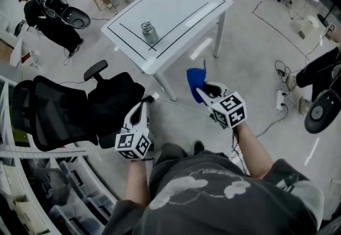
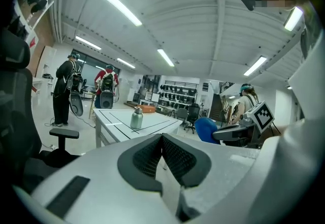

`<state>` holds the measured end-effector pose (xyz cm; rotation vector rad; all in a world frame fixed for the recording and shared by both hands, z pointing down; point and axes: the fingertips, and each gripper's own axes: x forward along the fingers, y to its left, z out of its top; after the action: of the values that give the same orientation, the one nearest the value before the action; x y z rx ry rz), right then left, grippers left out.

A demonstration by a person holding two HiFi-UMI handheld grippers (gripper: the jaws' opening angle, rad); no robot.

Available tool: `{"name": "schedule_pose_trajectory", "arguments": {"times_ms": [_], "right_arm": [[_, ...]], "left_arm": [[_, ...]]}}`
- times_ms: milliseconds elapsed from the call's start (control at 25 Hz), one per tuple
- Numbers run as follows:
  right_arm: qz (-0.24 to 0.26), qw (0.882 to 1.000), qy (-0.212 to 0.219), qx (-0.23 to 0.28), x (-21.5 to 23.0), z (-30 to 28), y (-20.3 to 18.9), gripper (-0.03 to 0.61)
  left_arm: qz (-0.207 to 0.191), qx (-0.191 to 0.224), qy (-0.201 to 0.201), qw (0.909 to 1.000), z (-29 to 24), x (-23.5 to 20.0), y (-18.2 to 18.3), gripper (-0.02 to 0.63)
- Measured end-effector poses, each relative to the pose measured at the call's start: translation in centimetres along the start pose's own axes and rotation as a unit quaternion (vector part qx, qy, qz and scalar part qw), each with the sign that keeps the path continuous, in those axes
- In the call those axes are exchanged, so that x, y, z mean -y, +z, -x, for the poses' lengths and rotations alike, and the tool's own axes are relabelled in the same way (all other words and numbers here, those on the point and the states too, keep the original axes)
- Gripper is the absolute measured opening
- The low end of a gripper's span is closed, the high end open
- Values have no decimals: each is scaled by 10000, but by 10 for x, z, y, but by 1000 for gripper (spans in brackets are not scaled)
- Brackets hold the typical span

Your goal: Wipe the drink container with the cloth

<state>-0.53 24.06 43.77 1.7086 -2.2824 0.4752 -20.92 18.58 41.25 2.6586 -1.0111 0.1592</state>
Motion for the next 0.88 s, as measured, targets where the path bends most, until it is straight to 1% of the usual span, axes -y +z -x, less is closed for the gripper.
{"name": "schedule_pose_trajectory", "arguments": {"times_ms": [160,320,440,600,760,880], "right_arm": [[-63,9999,89,-33,13,-34,5,74],[-72,9999,-8,-86,32,-63,10,74],[-61,9998,-186,-106,55,-85,24,74],[-68,9990,-416,-123,92,-128,50,74],[-133,9982,-520,-255,118,-176,67,74],[-182,9979,-564,-278,131,-206,87,74]], "left_arm": [[-104,-109,89,9998,-21,-22,1,3],[-56,-127,48,9999,-56,-50,1,3],[-15,-107,-88,9999,-94,-72,10,3],[-78,-56,-297,9995,-156,-104,34,3],[-155,-44,-493,9987,-208,-133,51,3],[-136,-95,-620,9979,-236,-149,56,3]]}}
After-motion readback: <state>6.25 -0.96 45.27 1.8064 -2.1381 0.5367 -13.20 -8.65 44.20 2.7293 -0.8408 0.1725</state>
